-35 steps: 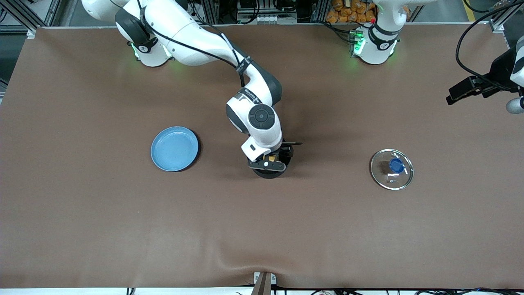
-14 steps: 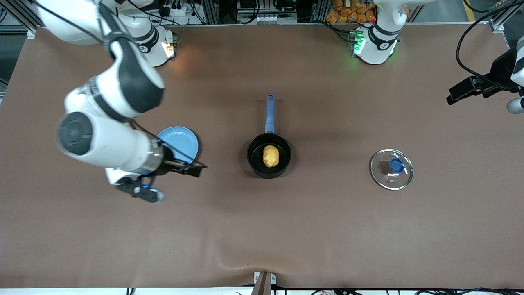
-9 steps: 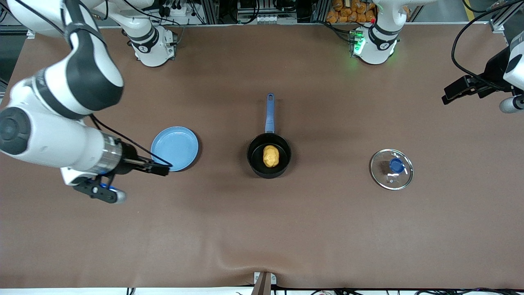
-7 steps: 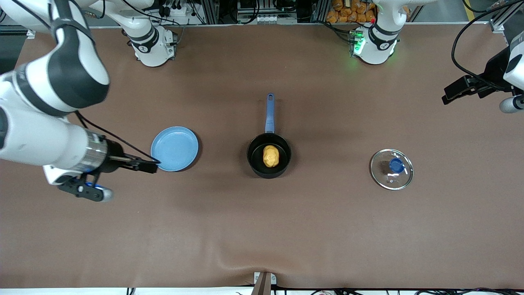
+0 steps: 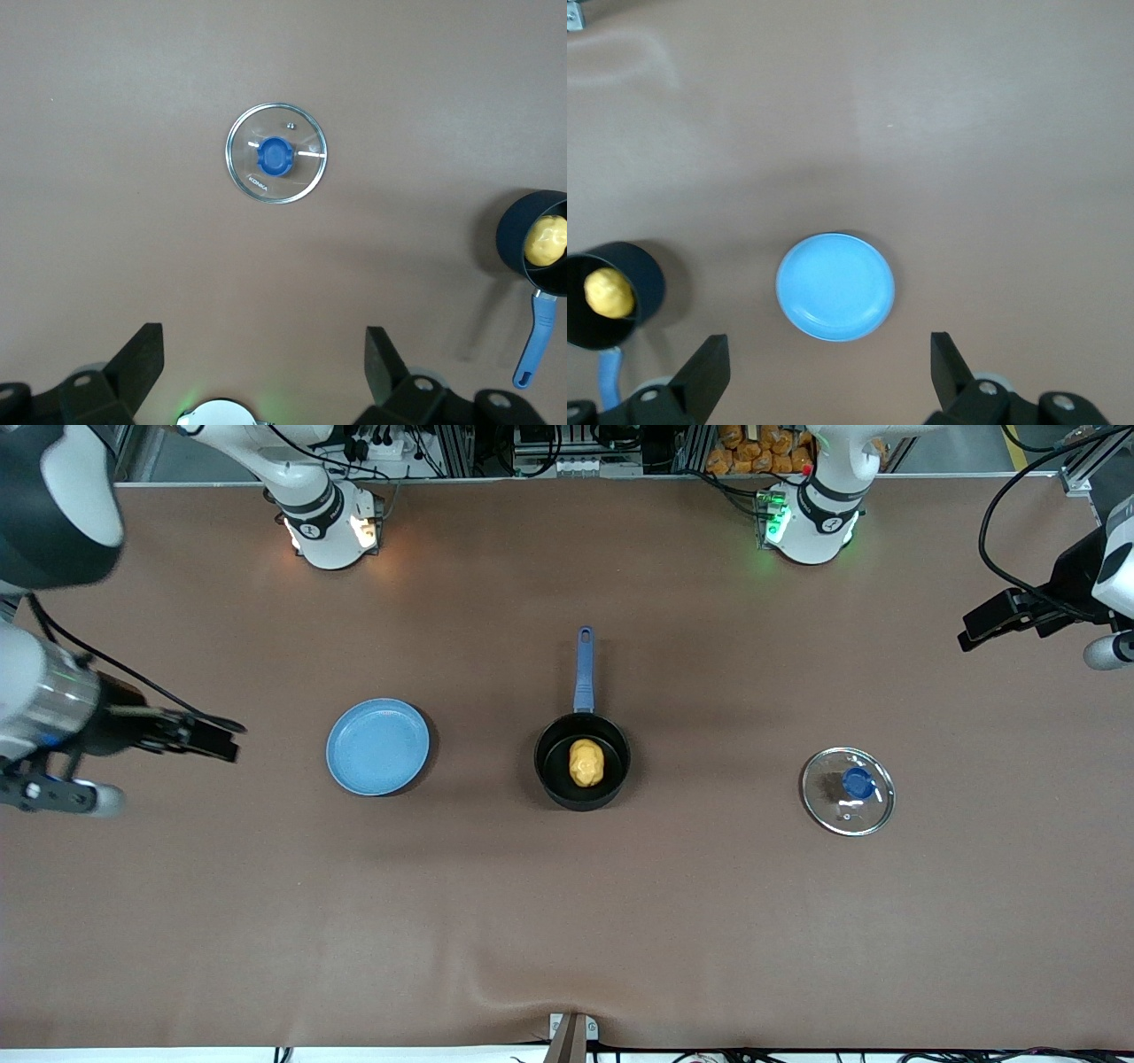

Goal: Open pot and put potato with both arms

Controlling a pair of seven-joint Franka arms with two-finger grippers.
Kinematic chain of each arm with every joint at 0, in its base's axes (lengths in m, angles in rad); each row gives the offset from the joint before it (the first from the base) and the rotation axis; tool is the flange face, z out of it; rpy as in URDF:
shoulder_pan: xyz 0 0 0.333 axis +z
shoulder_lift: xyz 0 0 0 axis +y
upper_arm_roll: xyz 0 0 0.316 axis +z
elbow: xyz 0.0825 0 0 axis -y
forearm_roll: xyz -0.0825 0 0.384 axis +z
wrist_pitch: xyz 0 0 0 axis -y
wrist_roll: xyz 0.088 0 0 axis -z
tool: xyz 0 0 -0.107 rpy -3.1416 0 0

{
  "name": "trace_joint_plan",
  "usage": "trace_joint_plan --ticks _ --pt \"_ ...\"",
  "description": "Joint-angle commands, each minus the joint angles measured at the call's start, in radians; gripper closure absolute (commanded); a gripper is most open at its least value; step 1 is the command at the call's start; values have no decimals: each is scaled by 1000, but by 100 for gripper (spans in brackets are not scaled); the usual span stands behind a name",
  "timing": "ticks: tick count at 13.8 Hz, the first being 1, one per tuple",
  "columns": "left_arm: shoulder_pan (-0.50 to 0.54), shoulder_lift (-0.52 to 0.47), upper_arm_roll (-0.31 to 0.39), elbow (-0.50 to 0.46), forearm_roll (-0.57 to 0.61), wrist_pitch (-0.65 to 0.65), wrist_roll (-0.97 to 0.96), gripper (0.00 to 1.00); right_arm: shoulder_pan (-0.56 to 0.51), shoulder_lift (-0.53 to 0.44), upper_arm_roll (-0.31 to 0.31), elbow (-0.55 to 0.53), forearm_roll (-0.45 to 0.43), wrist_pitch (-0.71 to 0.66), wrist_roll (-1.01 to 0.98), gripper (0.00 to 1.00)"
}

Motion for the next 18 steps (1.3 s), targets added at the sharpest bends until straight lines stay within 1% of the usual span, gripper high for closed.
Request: trace_joint_plan --ticks 1,3,4,7,10,11,14,16,18 --pt "5 1 6 15 -8 -7 16 0 5 -161 -43 -189 -17 10 -47 0" --pt "5 1 5 13 -8 -8 14 0 5 -250 -58 -301 -17 37 -100 0" --pt "4 1 3 13 -8 -8 13 0 6 -286 -76 -346 -17 48 -125 0" --pt "4 1 0 13 -8 -7 11 0 6 -375 -95 -443 -18 51 -146 0" --pt "4 2 -1 13 -8 -7 11 0 6 -462 -101 -558 -21 92 -183 0" --pt "4 2 -2 12 -8 -7 10 0 8 -471 -113 -576 -20 103 -209 0" --pt "4 1 -2 15 -8 -7 13 0 8 -467 -115 -577 -21 103 -237 0" --pt "2 -2 -3 16 -8 -7 13 0 5 -461 -121 -564 -21 97 -238 0" --pt "2 -8 -3 15 -6 -8 17 0 5 -450 -129 -523 -21 91 -290 0"
